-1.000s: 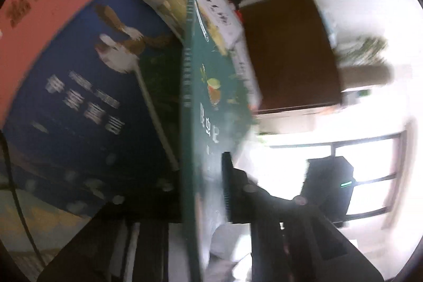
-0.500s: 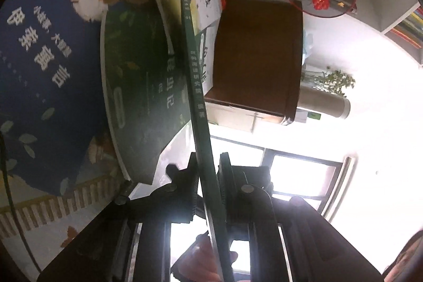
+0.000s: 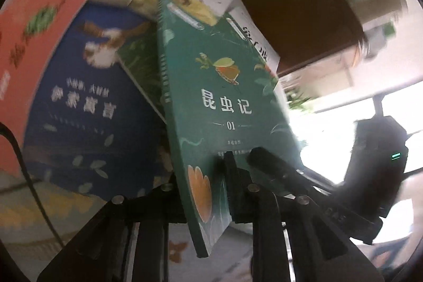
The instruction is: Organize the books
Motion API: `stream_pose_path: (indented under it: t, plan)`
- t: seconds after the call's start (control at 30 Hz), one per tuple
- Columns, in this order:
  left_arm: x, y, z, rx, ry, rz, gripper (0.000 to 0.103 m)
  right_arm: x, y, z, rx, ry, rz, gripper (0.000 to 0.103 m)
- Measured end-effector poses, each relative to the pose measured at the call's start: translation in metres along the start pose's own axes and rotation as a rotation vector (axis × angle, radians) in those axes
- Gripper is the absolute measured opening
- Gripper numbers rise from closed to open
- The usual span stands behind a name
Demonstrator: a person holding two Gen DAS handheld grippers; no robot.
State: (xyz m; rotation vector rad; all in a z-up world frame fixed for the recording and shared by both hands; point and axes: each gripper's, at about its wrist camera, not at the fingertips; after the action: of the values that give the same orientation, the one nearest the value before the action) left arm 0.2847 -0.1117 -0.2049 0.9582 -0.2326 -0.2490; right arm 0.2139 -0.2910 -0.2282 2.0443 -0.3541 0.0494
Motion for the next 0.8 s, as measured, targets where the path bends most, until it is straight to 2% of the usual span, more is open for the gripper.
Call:
stream_pose_path:
  t: [0.13,0.2,0.37,0.47,0.57,0.8]
  plan:
    - [-0.012,0.01,0.006,0.051,-0.068,0.044,0.022,-0.004,0.012,-0.021,-0.127,0.12,0.084,0.027]
    - [-0.014,0.019,0.011,0.073,-0.099,0.08,0.023,-0.004,0.02,-0.026,-0.149,0.155,0.124,0.024]
    - [-0.023,0.041,0.021,0.118,-0.126,0.136,0.024,-0.008,0.034,-0.052,-0.234,0.291,0.18,0.024]
    - [-0.031,0.052,0.019,0.128,-0.113,0.159,0.024,-0.008,0.036,-0.062,-0.234,0.333,0.19,0.024]
    - [-0.041,0.062,0.021,0.169,-0.108,0.19,0.024,-0.011,0.037,-0.071,-0.218,0.364,0.191,0.024]
    - [-0.06,0.104,0.012,0.222,-0.054,0.291,0.024,-0.016,0.046,-0.114,-0.19,0.498,0.231,0.024]
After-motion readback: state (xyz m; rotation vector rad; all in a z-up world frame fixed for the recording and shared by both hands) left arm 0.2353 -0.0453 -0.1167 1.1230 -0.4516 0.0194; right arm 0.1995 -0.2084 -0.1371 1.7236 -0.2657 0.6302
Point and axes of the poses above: each gripper's, at about its wrist camera, not at the fingertips, and y roughly against the way its jaws point, z to its right, x to its top, and after that the axes turned 11 degrees about -z, right-handed
